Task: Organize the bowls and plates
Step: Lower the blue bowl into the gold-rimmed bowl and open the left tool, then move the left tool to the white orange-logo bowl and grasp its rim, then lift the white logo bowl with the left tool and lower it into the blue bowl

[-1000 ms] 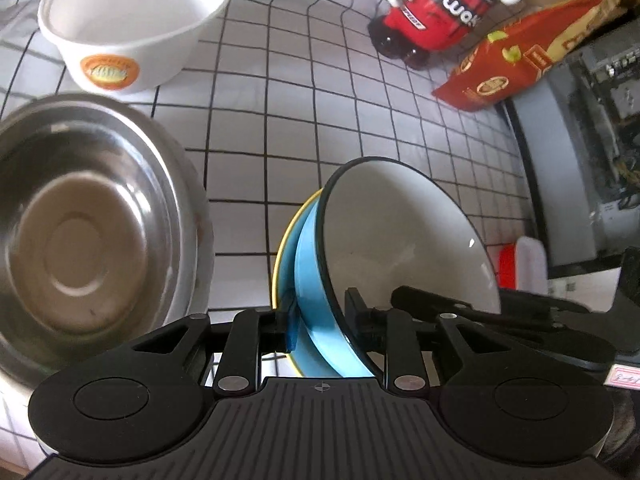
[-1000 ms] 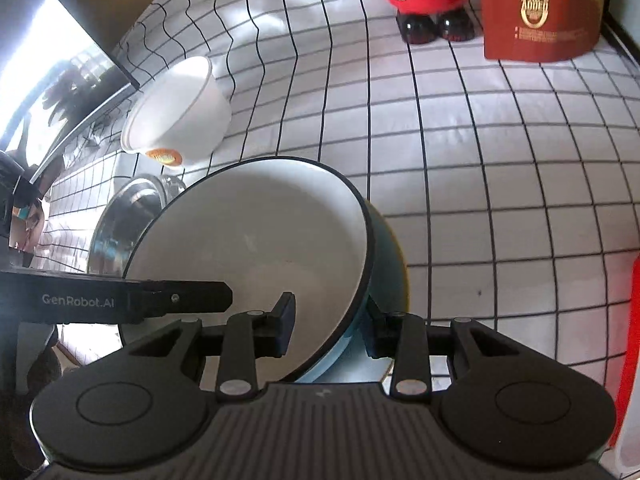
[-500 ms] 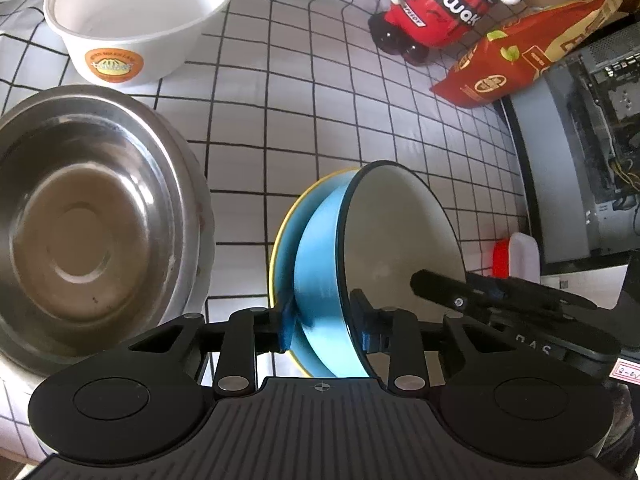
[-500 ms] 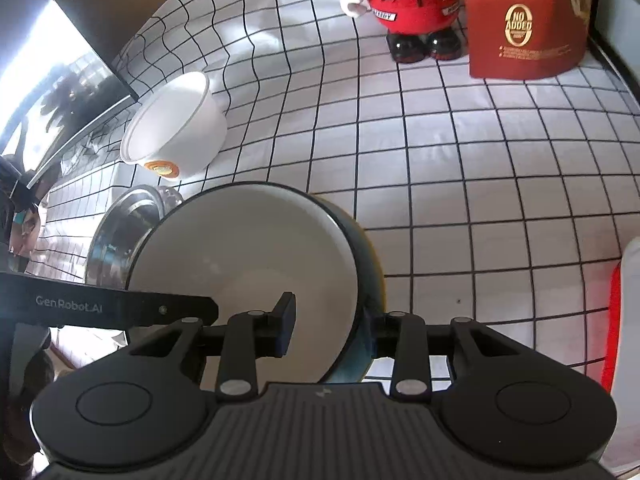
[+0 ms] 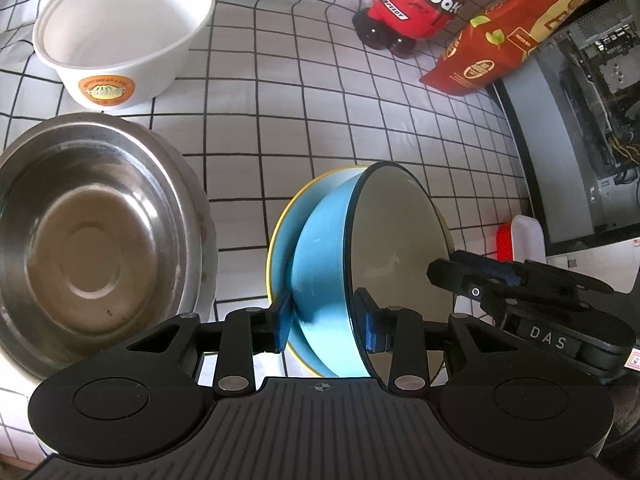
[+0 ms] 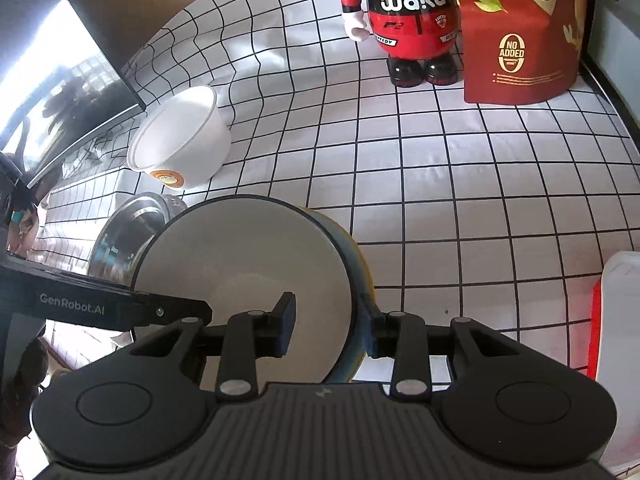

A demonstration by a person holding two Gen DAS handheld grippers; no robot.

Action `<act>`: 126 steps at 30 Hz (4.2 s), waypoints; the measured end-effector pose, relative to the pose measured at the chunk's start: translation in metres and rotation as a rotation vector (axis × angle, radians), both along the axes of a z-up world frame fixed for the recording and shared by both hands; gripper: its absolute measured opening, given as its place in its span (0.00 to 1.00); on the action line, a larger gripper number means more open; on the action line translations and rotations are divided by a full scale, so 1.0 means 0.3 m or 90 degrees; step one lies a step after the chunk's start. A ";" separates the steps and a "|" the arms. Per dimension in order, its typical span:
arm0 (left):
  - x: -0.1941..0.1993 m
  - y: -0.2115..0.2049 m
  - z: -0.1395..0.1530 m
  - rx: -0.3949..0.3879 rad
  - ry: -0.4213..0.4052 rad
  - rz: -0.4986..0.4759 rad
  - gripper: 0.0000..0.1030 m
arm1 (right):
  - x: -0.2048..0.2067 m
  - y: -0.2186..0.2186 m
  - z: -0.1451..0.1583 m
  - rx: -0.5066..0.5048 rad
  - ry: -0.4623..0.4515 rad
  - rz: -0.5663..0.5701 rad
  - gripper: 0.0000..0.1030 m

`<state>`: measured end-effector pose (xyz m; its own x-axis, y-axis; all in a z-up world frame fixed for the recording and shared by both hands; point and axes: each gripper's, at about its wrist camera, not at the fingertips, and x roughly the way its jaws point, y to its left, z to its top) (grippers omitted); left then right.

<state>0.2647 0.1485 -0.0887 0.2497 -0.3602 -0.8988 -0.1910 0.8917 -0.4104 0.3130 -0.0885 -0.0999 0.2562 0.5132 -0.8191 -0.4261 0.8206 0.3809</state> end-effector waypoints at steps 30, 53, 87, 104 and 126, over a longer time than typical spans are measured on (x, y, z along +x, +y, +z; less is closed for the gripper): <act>0.156 0.003 -0.096 0.062 -0.006 -0.055 0.28 | -0.040 0.001 -0.164 0.062 0.123 -0.039 0.51; 0.063 0.486 0.342 0.062 -0.201 0.183 0.29 | 0.102 0.165 0.495 -0.059 -0.290 0.055 0.71; 0.412 0.422 -0.083 -0.096 -0.093 0.189 0.25 | 0.556 0.443 0.080 -0.067 -0.006 0.068 0.20; 0.522 0.272 -0.246 -0.109 -0.002 0.161 0.30 | 0.606 0.279 -0.138 -0.025 0.101 -0.002 0.32; 0.063 0.080 0.194 -0.094 -0.087 0.115 0.31 | 0.117 0.007 0.283 0.037 -0.063 0.060 0.26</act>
